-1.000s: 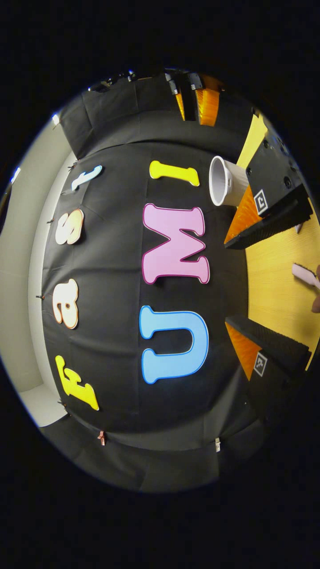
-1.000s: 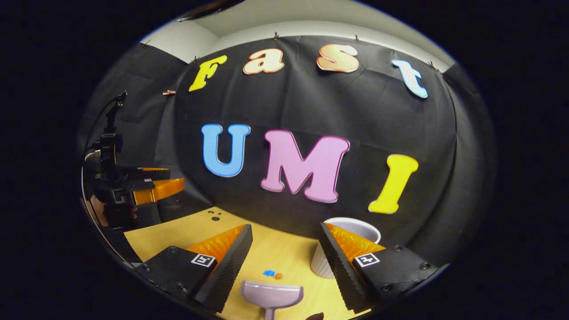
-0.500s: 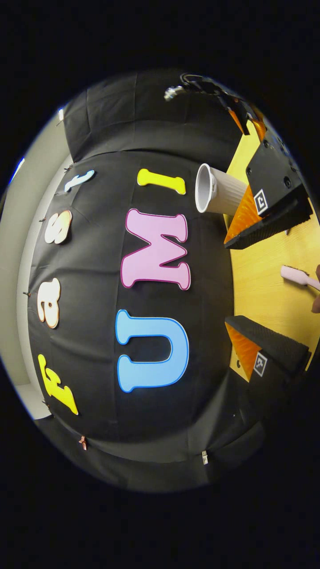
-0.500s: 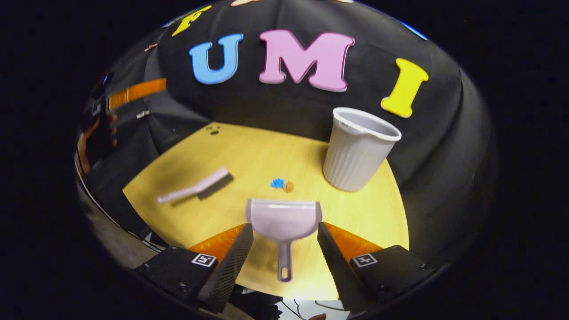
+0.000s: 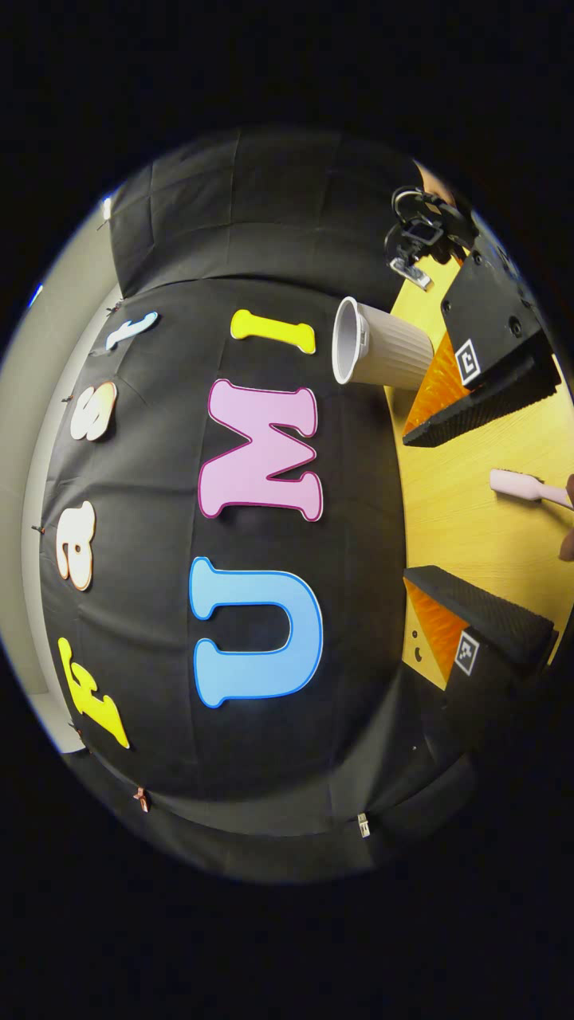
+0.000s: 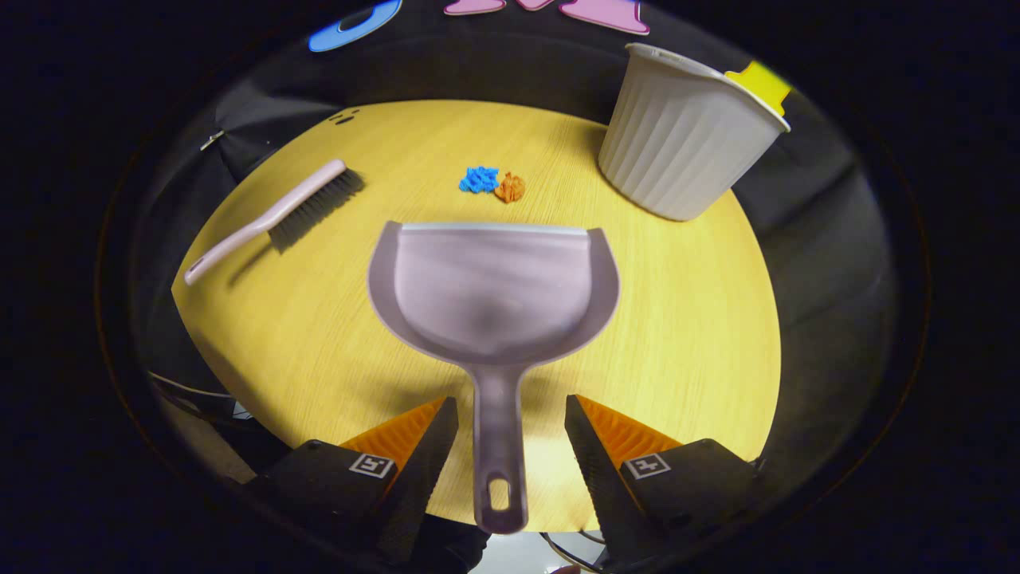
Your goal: Pick up the small broom and dustpan from the desktop, sweep the trash into the dustpan with the broom, and then empty the trash into the garbage bin.
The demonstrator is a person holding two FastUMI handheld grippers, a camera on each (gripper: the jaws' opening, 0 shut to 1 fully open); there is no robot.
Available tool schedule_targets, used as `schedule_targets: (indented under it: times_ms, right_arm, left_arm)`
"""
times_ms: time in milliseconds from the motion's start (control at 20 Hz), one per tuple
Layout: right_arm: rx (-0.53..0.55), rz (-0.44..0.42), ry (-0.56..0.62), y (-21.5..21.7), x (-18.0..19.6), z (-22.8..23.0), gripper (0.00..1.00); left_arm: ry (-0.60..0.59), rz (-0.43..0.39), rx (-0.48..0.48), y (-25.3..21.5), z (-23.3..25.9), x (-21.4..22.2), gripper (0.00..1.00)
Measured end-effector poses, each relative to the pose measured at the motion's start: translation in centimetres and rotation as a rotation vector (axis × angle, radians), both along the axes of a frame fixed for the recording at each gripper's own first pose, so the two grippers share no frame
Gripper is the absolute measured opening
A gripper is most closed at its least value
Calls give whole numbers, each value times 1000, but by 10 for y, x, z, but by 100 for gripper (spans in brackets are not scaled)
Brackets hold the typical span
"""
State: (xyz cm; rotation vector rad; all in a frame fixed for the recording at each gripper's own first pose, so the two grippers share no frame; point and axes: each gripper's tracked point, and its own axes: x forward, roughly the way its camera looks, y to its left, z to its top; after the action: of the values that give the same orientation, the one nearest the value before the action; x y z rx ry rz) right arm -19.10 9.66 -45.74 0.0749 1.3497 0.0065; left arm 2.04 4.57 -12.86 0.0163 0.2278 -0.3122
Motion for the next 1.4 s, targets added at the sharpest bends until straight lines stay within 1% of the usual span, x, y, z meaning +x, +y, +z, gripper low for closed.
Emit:
schedule_targets:
  times_ms: [200, 250, 300, 350, 450, 500, 550, 600, 750, 800, 850, 900, 950, 1000, 1050, 1100, 1150, 1200, 1250, 1300, 1350, 1400]
  right_arm:
    - [24, -8, 58, 7, 10, -29, 83]
    - [48, -8, 67, 10, 12, -33, 81]
    - [85, -41, 65, 13, 20, -35, 72]
    - [87, -51, 66, 11, 23, -37, 70]
    - [76, -62, 81, 7, 24, -35, 61]
    - [77, -63, 87, 6, 23, -32, 51]
    - [77, -52, 82, 7, 25, -34, 45]
    - [86, -12, 41, 7, 28, -36, 41]
    - [137, -6, 19, 11, 24, -32, 40]
    - [149, -7, 12, 11, 22, -28, 43]
    - [159, -8, 5, 11, 18, -23, 43]
    - [168, -9, -8, 10, 14, -17, 38]
    - [170, -11, -4, 7, 9, -14, 38]
    - [167, -13, 2, 4, 4, -12, 34]
    - [159, -20, -1, -1, 0, -10, 38]
    - [153, -30, -6, -5, -1, -8, 34]
    - [150, -43, -8, -9, -2, -5, 34]
    - [149, -51, -11, -12, -2, -1, 38]
    - [149, -55, -19, -16, -3, 5, 38]
    - [143, -51, -22, -20, -3, 8, 43]
    - [138, -45, -23, -21, -4, 12, 38]
    - [137, -41, -24, -23, -5, 15, 34]
  left_arm:
    - [31, 30, 9, 1, -13, 7, 96]
    - [40, 43, 10, 2, -16, 8, 96]
    - [59, 74, 19, 4, -23, 9, 96]
    - [73, 89, 21, 3, -30, 8, 96]
    - [101, 103, 27, 2, -43, 9, 96]
    - [122, 111, 31, 3, -52, 10, 96]
    - [150, 120, 33, 5, -64, 10, 96]
    - [212, 126, 35, 10, -85, 10, 96]
    - [459, 2, -23, -7, -151, -9, 96]
    - [552, -12, -12, -7, -174, -15, 95]
    - [642, -12, 26, -4, -200, -20, 95]
    - [726, -10, 100, 2, -227, -25, 95]
    - [764, -20, 151, 2, -242, -26, 94]
    - [790, -50, 188, -5, -254, -29, 90]
    - [818, -84, 217, -13, -267, -31, 90]
    - [852, -111, 242, -20, -283, -37, 88]
    - [881, -130, 265, -25, -297, -39, 87]
    - [905, -136, 286, -27, -306, -38, 86]
    - [912, -129, 300, -31, -316, -33, 83]
    - [916, -110, 316, -31, -324, -28, 79]
    - [924, -90, 331, -27, -332, -25, 72]
    - [936, -77, 338, -26, -338, -22, 63]
